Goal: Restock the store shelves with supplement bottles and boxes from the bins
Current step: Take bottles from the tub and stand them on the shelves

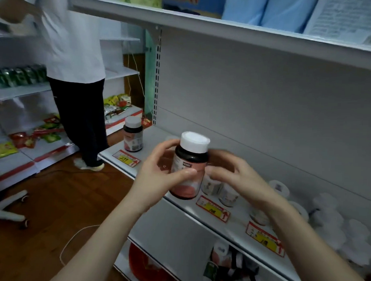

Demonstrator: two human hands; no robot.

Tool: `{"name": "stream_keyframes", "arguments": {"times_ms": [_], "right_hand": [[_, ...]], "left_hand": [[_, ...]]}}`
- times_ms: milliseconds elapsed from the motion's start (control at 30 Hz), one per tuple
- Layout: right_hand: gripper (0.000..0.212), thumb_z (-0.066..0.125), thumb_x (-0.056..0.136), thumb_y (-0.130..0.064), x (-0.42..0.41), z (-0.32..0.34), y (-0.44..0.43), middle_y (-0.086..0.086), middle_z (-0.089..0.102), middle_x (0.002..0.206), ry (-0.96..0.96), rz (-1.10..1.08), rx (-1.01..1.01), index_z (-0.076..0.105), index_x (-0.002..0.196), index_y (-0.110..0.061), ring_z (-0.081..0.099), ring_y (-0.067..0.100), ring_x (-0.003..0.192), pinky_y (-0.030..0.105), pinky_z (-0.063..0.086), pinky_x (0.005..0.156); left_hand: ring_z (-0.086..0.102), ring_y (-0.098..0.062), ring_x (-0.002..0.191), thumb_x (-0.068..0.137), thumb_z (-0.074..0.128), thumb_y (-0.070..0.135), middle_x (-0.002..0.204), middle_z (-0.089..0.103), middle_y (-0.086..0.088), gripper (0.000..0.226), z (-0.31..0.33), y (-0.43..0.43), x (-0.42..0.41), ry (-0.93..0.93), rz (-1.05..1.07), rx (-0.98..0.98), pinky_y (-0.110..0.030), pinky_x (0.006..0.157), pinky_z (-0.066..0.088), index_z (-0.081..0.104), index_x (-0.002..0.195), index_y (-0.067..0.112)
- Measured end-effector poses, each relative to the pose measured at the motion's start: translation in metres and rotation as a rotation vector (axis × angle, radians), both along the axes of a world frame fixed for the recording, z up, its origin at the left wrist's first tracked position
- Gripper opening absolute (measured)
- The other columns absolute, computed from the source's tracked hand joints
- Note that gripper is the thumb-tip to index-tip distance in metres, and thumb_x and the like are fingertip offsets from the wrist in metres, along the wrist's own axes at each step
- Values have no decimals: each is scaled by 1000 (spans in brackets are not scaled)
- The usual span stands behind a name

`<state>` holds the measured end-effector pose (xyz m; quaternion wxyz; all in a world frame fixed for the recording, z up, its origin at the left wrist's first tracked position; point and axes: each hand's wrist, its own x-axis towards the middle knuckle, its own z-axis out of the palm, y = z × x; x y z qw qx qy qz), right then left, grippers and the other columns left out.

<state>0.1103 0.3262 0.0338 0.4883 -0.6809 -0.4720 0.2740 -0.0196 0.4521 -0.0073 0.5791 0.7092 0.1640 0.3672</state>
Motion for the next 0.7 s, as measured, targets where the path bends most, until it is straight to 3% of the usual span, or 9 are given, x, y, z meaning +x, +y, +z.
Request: {"name": "stream_keyframes", "arguments": {"times_ms": [100,200,267,333,400,467,600,700], "right_hand": [[52,61,76,-46,-16,14,43,-8,60,108,-155,-211,20,54,121,-21,60,7,100,21,49,81],[45,70,76,-40,-30,15,78,-4,61,103,-348,-309,19,61,113,-16,59,11,95,20,47,77],[27,69,79,-31,-35,18,90,2,64,98,-278,-334,45,64,101,-17,62,16,90,30,52,78],[15,64,83,-22,-33,23,96,4,65,92,-114,-331,53,63,98,-18,64,15,82,29,56,71],[23,59,85,-17,-29,27,103,2,64,89,-22,-307,37,62,108,-11,63,11,78,23,56,64],[25,59,84,-16,-27,30,110,2,63,91,20,-263,14,61,108,-13,63,14,83,25,56,69],[27,63,81,-25,-26,31,123,-3,63,105,-7,-165,-83,59,107,-26,62,14,97,29,53,85],[30,61,84,-35,-27,30,133,-2,66,102,-131,-162,-137,57,114,-31,64,13,92,27,53,78]], "left_hand": [[52,8,97,63,82,25,106,58,18,58,-6,20,-2,46,126,204,-5,74,43,49,104,49],[47,12,99,64,79,29,113,51,13,61,-9,41,-8,76,110,225,0,74,39,44,111,47],[47,5,106,66,80,33,121,46,11,73,-11,61,-16,129,33,172,-6,78,41,40,127,38],[44,-2,116,66,78,45,127,43,11,84,-15,80,-28,183,-64,131,-15,87,40,35,136,32],[48,-1,115,65,76,49,125,48,17,80,-19,91,-38,207,-172,76,-21,93,44,38,133,34],[55,4,107,69,78,38,117,57,20,61,-23,95,-44,165,-233,40,-25,92,50,45,120,40],[57,-3,101,63,83,22,111,56,13,64,-37,100,-44,112,-1,55,-24,85,52,46,113,37],[52,-4,103,62,83,20,113,48,10,69,-43,103,-43,116,167,194,-13,80,50,41,115,35]]}}
